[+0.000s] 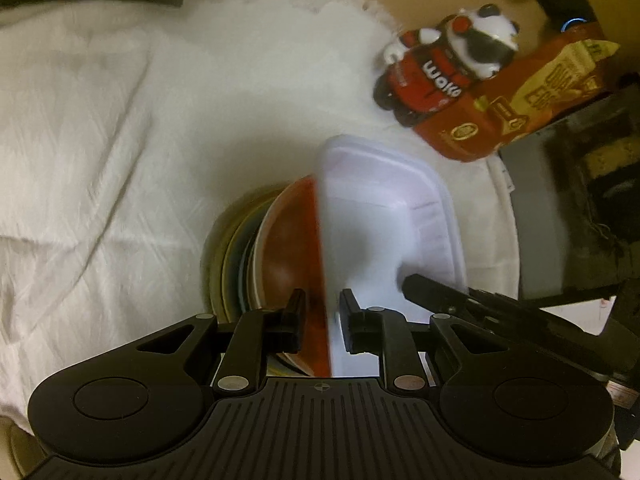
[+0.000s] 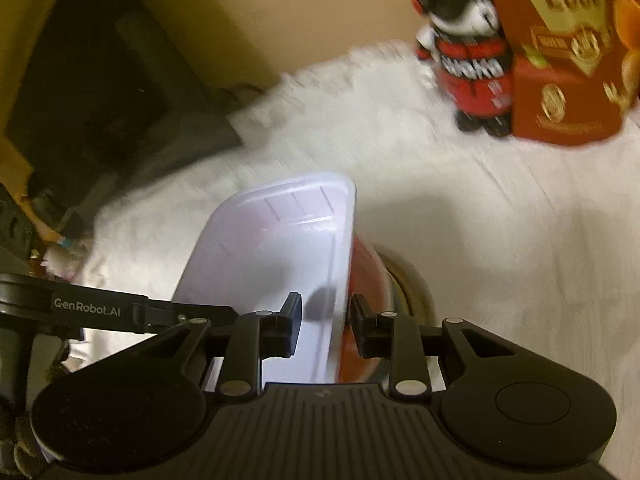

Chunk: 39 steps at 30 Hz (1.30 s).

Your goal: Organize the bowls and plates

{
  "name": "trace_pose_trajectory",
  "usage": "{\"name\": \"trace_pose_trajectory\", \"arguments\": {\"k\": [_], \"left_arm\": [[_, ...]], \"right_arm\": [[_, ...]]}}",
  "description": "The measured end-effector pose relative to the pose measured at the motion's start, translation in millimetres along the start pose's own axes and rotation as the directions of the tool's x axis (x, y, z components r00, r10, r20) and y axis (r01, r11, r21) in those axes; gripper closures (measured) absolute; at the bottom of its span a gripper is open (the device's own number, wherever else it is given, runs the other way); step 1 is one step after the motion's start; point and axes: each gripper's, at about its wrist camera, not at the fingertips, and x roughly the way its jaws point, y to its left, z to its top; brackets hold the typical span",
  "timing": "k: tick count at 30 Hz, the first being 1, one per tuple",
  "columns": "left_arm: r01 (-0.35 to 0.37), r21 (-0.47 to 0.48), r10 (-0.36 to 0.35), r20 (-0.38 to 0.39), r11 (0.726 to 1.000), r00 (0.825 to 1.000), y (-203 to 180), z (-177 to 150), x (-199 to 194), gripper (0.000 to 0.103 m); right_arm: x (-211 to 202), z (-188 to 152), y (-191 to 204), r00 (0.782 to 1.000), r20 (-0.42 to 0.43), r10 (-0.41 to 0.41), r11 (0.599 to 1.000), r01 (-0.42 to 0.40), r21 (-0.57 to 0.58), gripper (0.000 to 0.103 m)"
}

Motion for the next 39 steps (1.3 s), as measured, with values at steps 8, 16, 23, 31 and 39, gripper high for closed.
{"name": "trace_pose_trajectory", "arguments": {"k": [8,16,23,31,39], "left_arm": [[0.050,-0.015,-0.049,0.046,0.999,0.998,5,-3,-13,0.082],[0.085,-0.062,-0.081,0.056,0.994,0.995,12,1,-12,0.082],[0.081,-0.066,-0.074,0.096,0.995,0.993,10,3,-16,0.082],[0.077,-0.066,-0.069,0.118,0.995,0.991,15,4,-19,0.082],[0.062,-0.077,-0.053,0.111,0.995,0.992,19,4,-15,0.082]], "right_arm": [[-6,-5,0,1.000,0.011,-0.008,1.000,0.008,-0.001,0.075],[-10,-3,8,0.999,0.036,-0.012,1.000,0.012,-0.012,0.075],[-11,-1,4,0.999,0.044,-0.024,1.000,0.024,0.006,0.075],[-8,0,13,0.999,0.049,-0.025,1.000,0.025,-0.003,0.075],[-5,1,22,0.998,0.052,-0.020,0.999,0.022,-0.025,0.075]]}}
